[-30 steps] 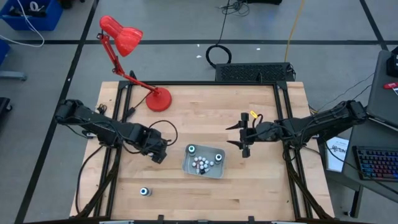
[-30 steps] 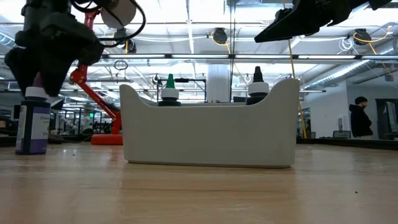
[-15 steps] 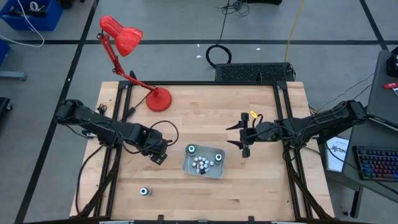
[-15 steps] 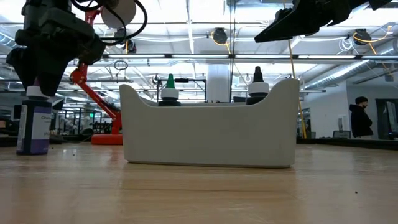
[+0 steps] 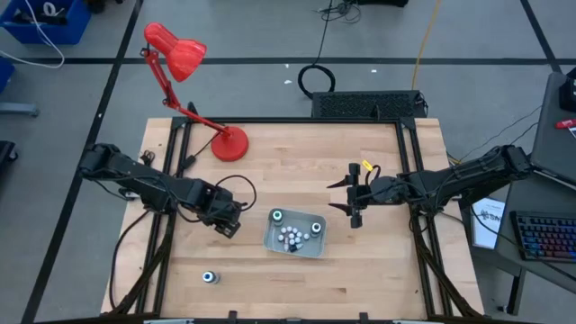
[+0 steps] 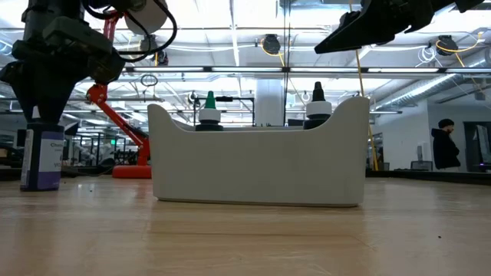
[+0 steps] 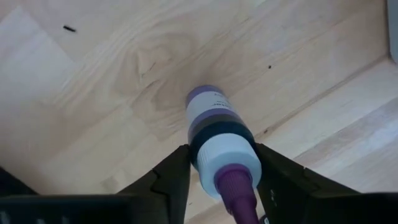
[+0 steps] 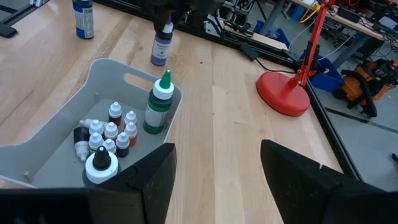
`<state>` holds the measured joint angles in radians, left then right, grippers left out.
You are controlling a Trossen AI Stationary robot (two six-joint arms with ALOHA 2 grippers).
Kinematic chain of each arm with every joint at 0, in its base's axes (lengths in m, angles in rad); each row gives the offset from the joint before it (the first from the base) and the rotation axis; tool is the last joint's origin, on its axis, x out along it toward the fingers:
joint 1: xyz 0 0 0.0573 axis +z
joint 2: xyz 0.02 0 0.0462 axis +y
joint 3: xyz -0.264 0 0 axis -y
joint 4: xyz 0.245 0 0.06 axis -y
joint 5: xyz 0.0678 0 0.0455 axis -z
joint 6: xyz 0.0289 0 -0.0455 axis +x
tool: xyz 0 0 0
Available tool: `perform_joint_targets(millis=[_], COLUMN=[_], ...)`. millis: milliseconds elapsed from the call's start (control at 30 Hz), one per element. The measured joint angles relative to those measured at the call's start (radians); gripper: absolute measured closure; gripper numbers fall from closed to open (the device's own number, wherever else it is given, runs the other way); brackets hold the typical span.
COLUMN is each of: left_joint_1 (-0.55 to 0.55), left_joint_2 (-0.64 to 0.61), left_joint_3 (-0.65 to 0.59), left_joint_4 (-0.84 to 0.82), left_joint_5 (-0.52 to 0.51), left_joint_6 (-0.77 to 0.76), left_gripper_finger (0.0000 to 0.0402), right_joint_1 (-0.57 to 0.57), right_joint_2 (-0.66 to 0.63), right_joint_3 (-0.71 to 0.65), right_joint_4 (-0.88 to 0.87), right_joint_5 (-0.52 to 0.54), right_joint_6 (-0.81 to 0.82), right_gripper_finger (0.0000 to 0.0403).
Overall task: Pick & Place food coloring
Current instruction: Put the large purple food coloring bottle into the gray bin
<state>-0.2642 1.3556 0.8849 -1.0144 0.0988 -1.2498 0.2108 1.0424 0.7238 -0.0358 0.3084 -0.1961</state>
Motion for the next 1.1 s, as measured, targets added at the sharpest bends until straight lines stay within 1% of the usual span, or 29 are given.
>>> perform_joint_targets(millis=[100,200,333,467,567,700,767,867,967,1100], left_joint_1=[0.000,-0.001,0.000,0.000,0.000,0.000,0.000,0.017,0.042,0.079], left_joint_2=[0.000,0.002,0.006,0.006,0.006,0.005,0.004,0.025,0.101,0.281], left_joint_3=[0.000,0.010,0.041,0.121,0.222,0.390,0.470,0.578,0.690,0.862], left_joint_4=[0.001,-0.001,-0.008,-0.005,-0.019,-0.064,-0.055,-0.033,-0.052,-0.154], left_joint_5=[-0.012,-0.026,-0.075,-0.122,-0.162,-0.228,-0.254,-0.258,-0.242,-0.194], left_joint_6=[0.024,0.052,0.097,0.194,0.274,0.378,0.450,0.545,0.623,0.730], left_gripper_finger=[0.0248,0.0268,0.0270,0.0270,0.0270,0.0270,0.0270,0.0271,0.0272,0.0272], right_joint_1=[0.000,0.000,0.000,0.000,0.000,0.000,0.000,0.000,0.000,0.000], right_joint_2=[0.000,0.000,0.000,0.000,0.000,0.000,0.000,0.000,0.000,0.000], right_joint_3=[0.000,0.000,0.000,0.000,0.000,0.000,0.000,0.000,0.000,0.000], right_joint_4=[0.001,0.001,0.001,0.001,0.001,0.001,0.001,0.001,0.001,0.002], right_joint_5=[0.000,0.000,0.001,0.001,0.001,0.002,0.002,0.002,0.003,0.004], right_joint_6=[0.000,0.000,0.000,0.000,0.001,0.004,0.004,0.004,0.004,0.005], right_gripper_finger=[0.0182,0.0182,0.0182,0.0182,0.0182,0.0182,0.0184,0.0187,0.0189,0.0190])
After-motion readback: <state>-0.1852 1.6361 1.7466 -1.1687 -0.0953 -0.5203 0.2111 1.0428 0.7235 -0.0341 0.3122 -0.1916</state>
